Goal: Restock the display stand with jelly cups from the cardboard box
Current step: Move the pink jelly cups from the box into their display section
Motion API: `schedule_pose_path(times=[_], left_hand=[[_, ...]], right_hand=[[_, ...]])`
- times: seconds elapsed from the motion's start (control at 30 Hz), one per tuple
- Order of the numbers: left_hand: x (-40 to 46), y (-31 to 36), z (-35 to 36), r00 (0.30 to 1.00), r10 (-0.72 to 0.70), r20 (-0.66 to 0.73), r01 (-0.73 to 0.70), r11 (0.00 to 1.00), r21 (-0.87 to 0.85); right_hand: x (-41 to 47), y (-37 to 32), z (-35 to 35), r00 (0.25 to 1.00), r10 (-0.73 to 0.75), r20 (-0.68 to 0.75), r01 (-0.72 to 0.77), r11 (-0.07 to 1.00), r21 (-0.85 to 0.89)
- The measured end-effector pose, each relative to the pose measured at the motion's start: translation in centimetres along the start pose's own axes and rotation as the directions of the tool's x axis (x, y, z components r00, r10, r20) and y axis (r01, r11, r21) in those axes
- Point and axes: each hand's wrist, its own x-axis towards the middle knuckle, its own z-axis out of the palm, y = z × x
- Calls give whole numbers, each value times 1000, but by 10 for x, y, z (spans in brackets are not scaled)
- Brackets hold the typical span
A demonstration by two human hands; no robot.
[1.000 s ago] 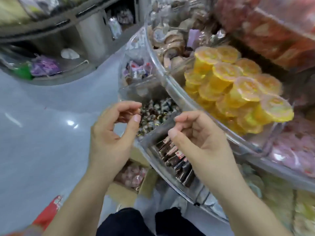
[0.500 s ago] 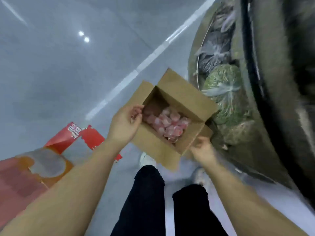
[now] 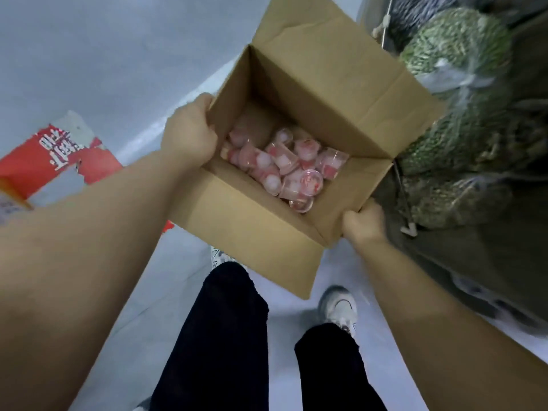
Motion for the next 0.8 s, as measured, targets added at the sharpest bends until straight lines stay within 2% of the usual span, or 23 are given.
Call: schedule_pose_path(times=[0.1, 0.2, 0.27, 0.47, 0.7, 0.77, 0.8], left_hand=[[-62, -11, 4, 999, -35, -1, 34, 998, -54], [-127, -15, 16, 996, -79, -50, 73, 991, -115], [-167, -12, 29, 983, -166, -81, 152, 975, -160], [-264, 2, 101, 936, -352, -7, 338, 904, -262], [-311, 5, 183, 919, -369, 138, 393, 836, -383], [-316, 5, 186, 914, -376, 152, 403, 806, -433], [-317, 5, 184, 924, -366, 113, 374, 801, -467]], right_hand=[[-15, 16, -22, 998, -61, -5, 61, 998, -27], [-32, 39, -44, 985, -158, 72, 165, 982, -92], [-43, 57, -58, 973, -193, 128, 209, 970, -121], [-42, 126, -80, 960, -214, 182, 260, 922, -286], [-24, 210, -70, 975, -169, 143, 206, 928, -309], [-25, 226, -67, 972, -173, 157, 207, 950, -235], [-26, 228, -67, 972, -180, 153, 205, 965, -166]])
